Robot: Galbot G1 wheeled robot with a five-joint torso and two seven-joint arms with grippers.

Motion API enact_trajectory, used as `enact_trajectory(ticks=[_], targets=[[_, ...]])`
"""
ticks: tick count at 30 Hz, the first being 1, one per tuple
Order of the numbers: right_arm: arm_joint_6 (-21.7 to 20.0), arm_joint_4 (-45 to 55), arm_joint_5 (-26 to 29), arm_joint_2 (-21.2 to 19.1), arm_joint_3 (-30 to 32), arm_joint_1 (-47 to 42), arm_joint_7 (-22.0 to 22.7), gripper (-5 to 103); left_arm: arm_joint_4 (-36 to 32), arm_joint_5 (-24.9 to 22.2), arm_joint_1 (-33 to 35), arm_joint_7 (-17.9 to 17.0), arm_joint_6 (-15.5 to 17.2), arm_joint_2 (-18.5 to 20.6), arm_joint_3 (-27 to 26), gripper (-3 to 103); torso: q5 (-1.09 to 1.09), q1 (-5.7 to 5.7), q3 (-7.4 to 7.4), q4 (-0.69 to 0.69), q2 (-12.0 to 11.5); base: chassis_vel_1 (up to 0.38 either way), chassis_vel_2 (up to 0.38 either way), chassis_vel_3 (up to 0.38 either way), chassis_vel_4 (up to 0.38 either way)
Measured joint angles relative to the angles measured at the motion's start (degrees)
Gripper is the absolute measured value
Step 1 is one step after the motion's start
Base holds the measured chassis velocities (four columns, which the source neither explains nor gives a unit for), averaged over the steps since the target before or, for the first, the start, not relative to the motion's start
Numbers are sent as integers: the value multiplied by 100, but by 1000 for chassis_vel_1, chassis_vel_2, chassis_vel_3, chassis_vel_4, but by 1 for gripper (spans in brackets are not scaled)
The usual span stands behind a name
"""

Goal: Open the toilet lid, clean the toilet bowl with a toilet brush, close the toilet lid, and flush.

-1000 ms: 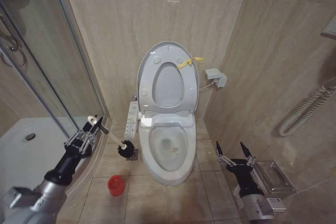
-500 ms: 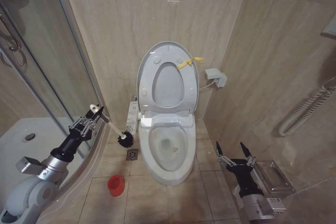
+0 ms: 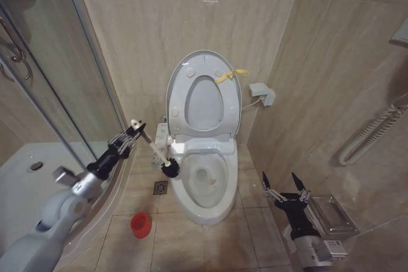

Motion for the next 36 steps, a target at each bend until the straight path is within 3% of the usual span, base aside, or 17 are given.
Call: enact_trajectory(ticks=[9,19,26,32,36], targets=[[0,0,0,0,0,0,-2,100,1215,0,-1205,204,-125,-96,1020,23,-1,0,0,0,0,0,0,0,0],[0,0,0,0,0,0,-1,100,1696,155,-1740,243,-198,-498,1770,23,1,0,0,1,0,0,0,0,0],[0,0,0,0,-1,0,-2,100,2767,682,-2235,288,-771,-1020,2506,23,0,0,0,0,0,0,0,0,0],[0,0,0,0,0,0,-2,100,3152,864,-2397,260,-924,-1362,2807,23,0,0,0,-2,0,0,0,0,0],[0,0,0,0,0,0,-2,100,3585,1275,-2538,255,-1174,-1620,2969,23,0,0,0,-1,0,0,0,0,0]])
